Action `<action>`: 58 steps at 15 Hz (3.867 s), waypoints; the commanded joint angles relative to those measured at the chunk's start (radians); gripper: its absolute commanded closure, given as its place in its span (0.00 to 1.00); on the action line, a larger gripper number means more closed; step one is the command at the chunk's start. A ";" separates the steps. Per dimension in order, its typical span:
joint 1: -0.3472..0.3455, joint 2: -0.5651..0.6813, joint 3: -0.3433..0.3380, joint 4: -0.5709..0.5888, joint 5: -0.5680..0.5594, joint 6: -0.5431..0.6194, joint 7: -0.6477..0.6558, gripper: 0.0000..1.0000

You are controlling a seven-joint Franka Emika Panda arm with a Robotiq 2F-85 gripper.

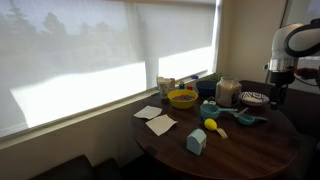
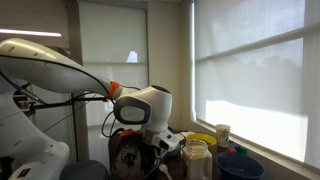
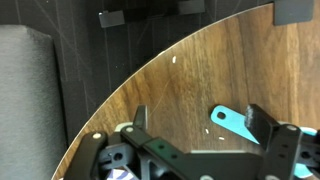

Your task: Flip the blue scoop on the left side of the paper plate to make the scoop bowl face downwards on the table

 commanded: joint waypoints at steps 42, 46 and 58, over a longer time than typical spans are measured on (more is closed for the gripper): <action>-0.095 0.287 0.133 0.136 0.357 -0.065 1.048 0.00; -0.093 0.307 0.132 0.144 0.360 -0.069 1.078 0.30; -0.090 0.318 0.134 0.153 0.347 -0.057 1.125 0.69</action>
